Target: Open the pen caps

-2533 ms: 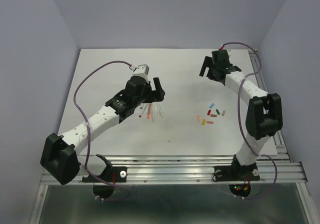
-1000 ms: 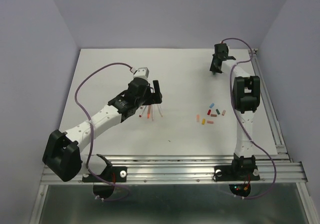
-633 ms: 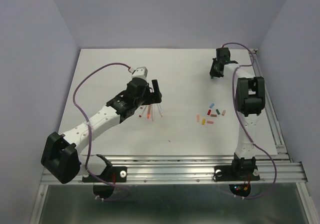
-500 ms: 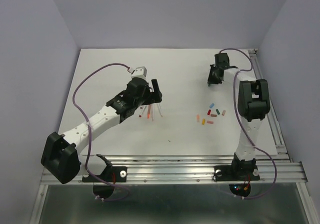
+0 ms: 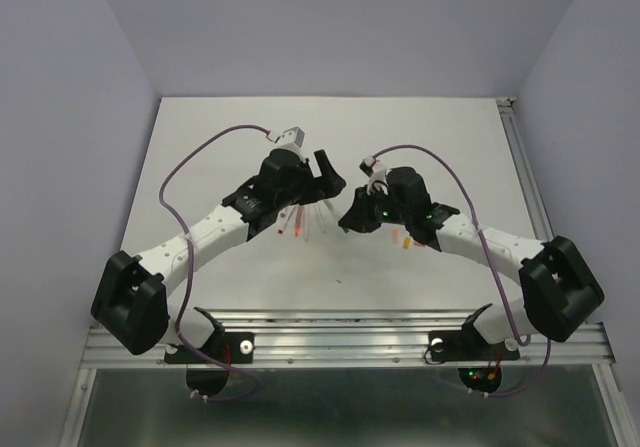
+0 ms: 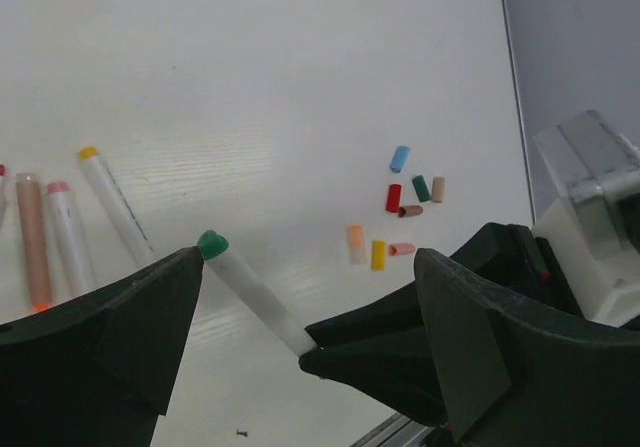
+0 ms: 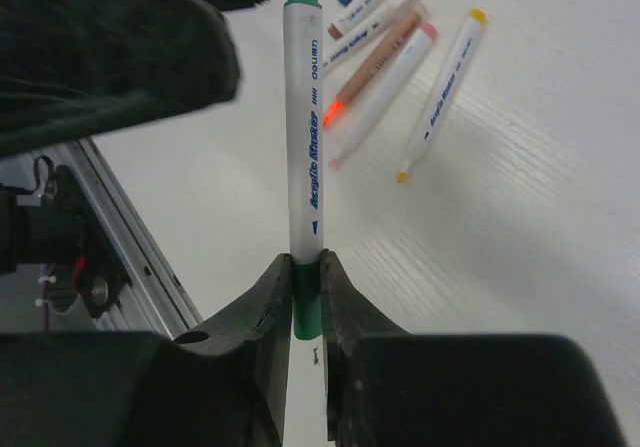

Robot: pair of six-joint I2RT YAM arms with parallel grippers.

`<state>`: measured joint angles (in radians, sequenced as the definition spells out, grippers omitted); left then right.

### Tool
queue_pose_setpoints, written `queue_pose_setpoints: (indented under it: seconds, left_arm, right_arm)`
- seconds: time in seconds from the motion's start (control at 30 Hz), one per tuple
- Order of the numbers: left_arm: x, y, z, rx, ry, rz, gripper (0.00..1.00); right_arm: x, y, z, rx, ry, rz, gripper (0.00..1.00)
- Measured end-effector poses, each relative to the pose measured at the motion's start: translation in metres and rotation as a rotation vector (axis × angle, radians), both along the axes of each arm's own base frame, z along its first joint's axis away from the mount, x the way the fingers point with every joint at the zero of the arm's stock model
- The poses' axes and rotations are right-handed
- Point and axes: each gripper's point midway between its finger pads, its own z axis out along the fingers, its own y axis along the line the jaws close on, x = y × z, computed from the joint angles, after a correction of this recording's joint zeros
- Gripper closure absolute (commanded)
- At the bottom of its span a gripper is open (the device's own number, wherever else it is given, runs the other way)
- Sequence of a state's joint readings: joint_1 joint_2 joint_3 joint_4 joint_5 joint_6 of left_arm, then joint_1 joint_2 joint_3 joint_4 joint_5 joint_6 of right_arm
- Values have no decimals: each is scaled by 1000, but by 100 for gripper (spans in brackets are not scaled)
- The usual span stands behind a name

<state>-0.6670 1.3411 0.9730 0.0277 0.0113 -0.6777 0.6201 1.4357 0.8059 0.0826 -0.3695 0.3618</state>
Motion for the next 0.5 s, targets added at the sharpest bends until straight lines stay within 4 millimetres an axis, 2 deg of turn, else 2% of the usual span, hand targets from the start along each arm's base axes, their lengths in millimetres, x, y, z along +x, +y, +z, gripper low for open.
queue_pose_setpoints:
  seconds: [0.17, 0.27, 0.3, 0.33, 0.37, 0.43, 0.47, 0.5]
  left_arm:
    - [-4, -14, 6, -67, 7, -33, 1]
    - [-7, -18, 6, -89, 13, -43, 1]
    - [-8, -19, 6, -94, 18, -44, 4]
    - [-8, -20, 6, -98, 20, -46, 9]
    - [-9, -21, 5, -103, 21, -47, 24]
    - [-10, -22, 6, -115, 24, -48, 38]
    - [-10, -23, 7, -124, 26, -46, 49]
    - [-10, -24, 9, -130, 22, -48, 54]
  right_arm:
    - [-2, 6, 48, 116, -85, -9, 96]
    - [-1, 5, 64, 150, -109, -30, 96]
    - [-1, 6, 68, 163, -115, -32, 96]
    - [-2, 6, 71, 173, -119, -32, 96]
    - [-4, 6, 72, 182, -121, -30, 96]
    - [-8, 7, 71, 194, -114, -23, 96]
    - [-10, 8, 70, 197, -107, -16, 96]
    - [-14, 9, 68, 200, -98, -7, 96]
